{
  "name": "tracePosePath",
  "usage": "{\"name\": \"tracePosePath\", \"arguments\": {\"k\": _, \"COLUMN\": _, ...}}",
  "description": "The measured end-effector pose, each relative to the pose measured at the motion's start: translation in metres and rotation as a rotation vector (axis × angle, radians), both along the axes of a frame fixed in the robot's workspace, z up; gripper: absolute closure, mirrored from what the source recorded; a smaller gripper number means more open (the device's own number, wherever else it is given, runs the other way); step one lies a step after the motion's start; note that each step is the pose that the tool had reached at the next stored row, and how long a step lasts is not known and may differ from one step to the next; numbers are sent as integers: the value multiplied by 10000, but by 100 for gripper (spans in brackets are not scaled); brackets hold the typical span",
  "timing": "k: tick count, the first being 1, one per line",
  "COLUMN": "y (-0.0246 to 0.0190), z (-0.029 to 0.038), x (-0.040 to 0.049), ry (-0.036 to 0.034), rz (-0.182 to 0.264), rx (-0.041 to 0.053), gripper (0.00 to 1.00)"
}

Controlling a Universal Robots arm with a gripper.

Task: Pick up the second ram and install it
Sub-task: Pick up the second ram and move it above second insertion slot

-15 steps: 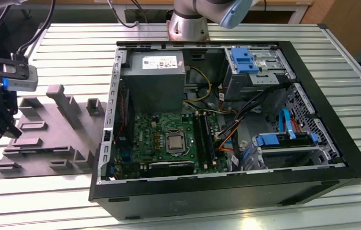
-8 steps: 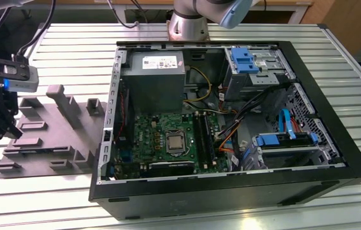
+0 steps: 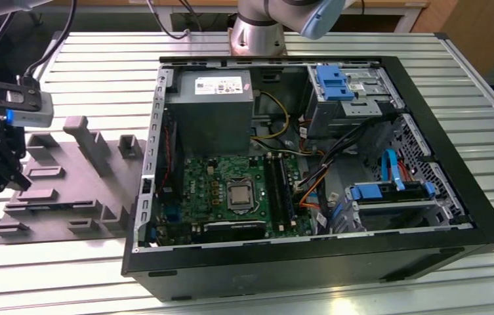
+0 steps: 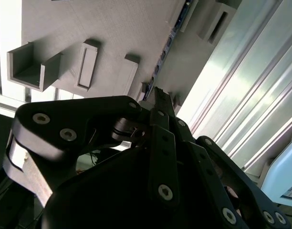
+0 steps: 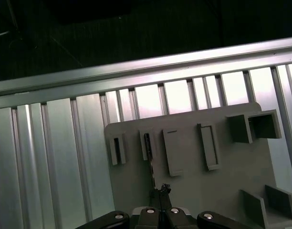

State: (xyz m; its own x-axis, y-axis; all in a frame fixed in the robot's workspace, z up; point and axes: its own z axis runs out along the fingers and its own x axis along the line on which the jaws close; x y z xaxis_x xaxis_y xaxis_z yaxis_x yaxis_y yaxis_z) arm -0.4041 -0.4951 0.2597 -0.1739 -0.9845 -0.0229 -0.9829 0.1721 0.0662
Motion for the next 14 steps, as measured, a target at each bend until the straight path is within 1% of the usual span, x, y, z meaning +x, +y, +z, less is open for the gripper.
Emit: {"name": "tracePosePath", "arguments": {"k": 14, "y": 0, "z": -55, "x": -1, "ry": 2, "rz": 30, "rx": -1, "gripper": 89}}
